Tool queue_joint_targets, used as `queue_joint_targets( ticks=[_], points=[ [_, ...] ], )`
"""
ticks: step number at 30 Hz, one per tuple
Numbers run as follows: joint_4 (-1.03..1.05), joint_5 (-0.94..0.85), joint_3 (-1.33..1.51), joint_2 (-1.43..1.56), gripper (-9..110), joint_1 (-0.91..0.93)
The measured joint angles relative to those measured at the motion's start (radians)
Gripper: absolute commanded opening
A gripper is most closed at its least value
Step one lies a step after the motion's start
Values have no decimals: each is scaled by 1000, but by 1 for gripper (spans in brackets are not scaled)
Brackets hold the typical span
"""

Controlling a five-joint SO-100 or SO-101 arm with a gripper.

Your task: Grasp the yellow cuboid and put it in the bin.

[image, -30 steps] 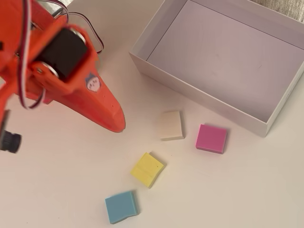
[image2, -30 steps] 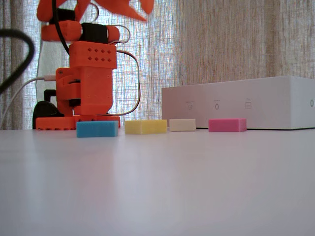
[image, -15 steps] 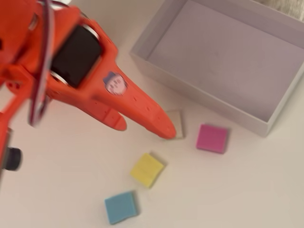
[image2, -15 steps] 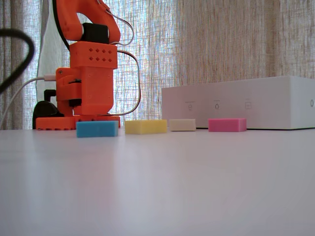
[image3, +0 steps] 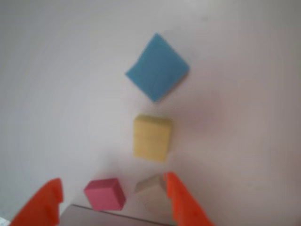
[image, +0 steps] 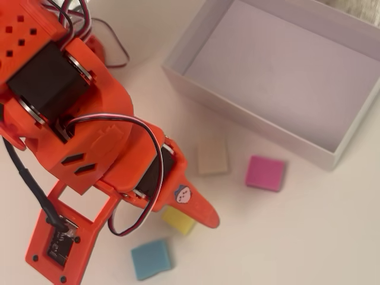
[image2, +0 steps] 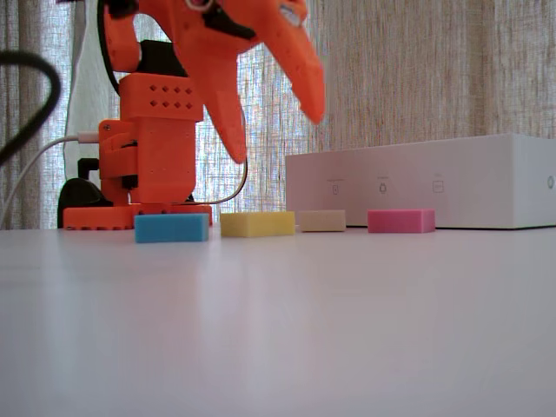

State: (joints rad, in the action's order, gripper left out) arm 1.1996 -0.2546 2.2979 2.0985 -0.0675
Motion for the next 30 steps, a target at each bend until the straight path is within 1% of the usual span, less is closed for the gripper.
queue_joint_targets(
  ticks=[13, 30],
  points=[
    [-87, -20, 86, -84, 28, 44],
    [-224, -25, 95, -221, 26, 43]
  ],
)
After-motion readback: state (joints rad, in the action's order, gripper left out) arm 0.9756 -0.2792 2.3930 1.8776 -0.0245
